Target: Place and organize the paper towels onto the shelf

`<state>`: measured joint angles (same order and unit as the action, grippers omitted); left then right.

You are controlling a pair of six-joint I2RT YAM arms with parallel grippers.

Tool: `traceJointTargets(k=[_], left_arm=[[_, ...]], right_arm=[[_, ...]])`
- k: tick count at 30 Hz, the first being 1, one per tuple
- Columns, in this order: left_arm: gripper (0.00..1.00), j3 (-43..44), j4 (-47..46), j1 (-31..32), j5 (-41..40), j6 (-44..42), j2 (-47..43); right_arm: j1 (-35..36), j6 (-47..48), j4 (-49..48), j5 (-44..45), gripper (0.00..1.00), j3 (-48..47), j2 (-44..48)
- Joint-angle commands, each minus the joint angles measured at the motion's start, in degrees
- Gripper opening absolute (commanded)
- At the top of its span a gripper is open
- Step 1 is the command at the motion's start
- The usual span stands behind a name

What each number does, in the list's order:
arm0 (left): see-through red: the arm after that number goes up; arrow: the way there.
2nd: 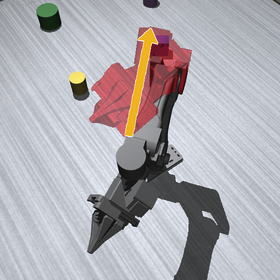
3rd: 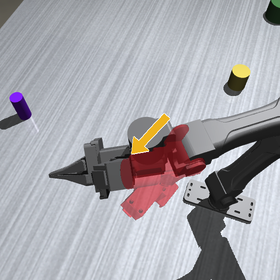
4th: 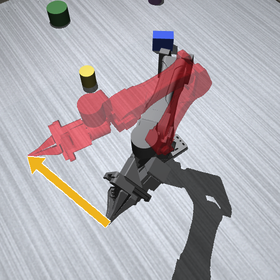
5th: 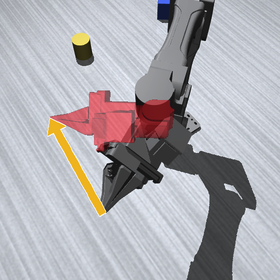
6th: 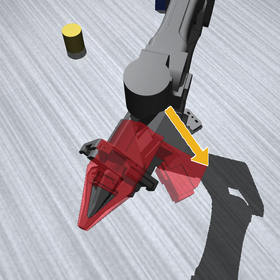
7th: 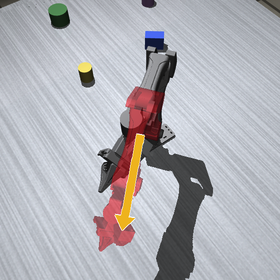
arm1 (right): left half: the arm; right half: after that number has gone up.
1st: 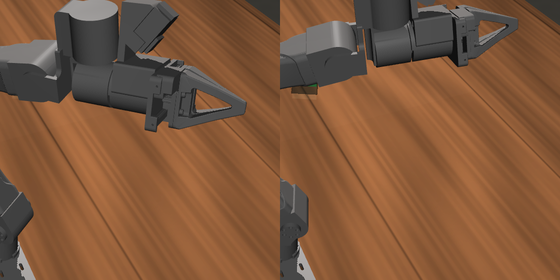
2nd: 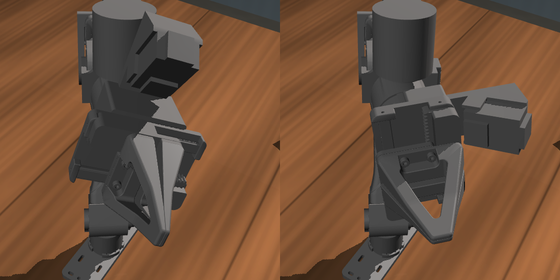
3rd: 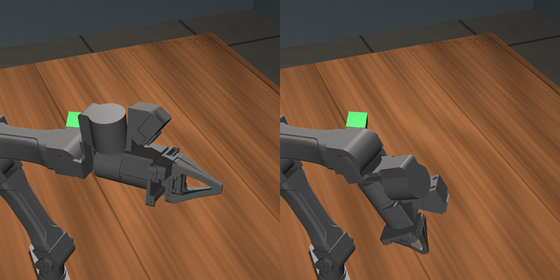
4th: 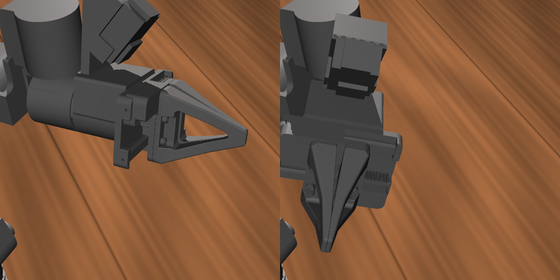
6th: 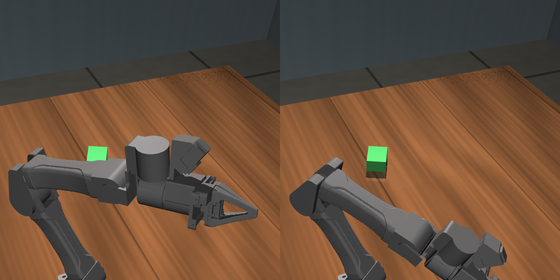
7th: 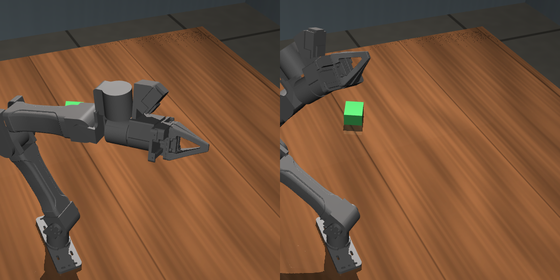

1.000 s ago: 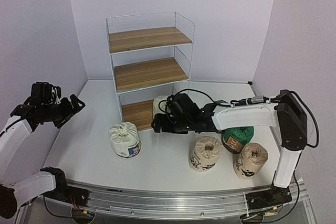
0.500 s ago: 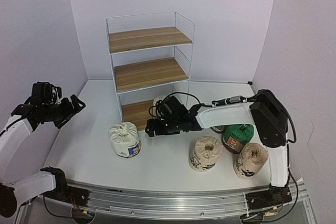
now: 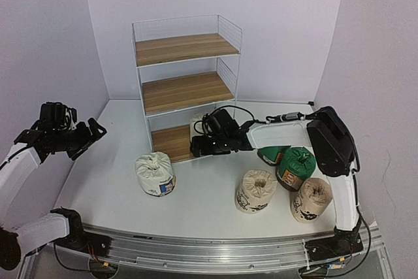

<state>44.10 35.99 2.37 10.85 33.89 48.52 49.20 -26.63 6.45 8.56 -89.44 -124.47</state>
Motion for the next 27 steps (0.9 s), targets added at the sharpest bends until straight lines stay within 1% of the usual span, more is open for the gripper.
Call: traceJointTargets(k=[1,5,8,11,14,16,18,21,23,27], left_arm=[[1.00,-0.1,-1.2,0.2,0.1,-1.0,0.2],[1.00,0.0,-0.8,0.2,0.1,-0.7,0.2],[1.00,0.5,0.5,0.2,1.4,0.0,0.7],[1.00,0.4,1.4,0.2,4.6,1.3,1.3],[1.00,-0.1,-0.1,0.4,8.7,2.5,3.4],[1.00,-0.1,-1.9,1.4,13.1,3.0,5.2],[0.99,-0.7,-4.1,5.0,15.1,4.2,6.7],[0.99,-1.6,-5.6,11.3,12.6,6.8,8.0],[0.97,-2.2,-6.5,16.1,11.0,9.0,9.3],[0.91,-1.9,-7.1,23.7,6.0,12.3,13.5]], right_arm=[[-0.8,2.6,-1.9,-0.4,0.94,-3.2,-2.1],[-0.8,2.4,-2.0,0.2,0.94,-2.8,-1.2],[-0.8,1.5,-1.9,-0.6,0.94,-0.6,1.8],[-0.8,-2.3,-1.5,-2.0,0.94,5.1,6.6],[-0.6,-6.5,-0.6,-3.0,0.94,12.8,12.4],[0.1,-7.0,0.2,-4.0,0.94,16.2,15.9],[1.5,-6.6,2.3,-3.1,0.94,18.5,18.3],[3.2,-7.1,5.2,-1.3,0.94,20.2,20.7],[3.6,-8.2,5.4,-1.0,0.94,21.7,22.2],[3.9,-9.2,5.4,0.0,0.94,23.6,23.6]])
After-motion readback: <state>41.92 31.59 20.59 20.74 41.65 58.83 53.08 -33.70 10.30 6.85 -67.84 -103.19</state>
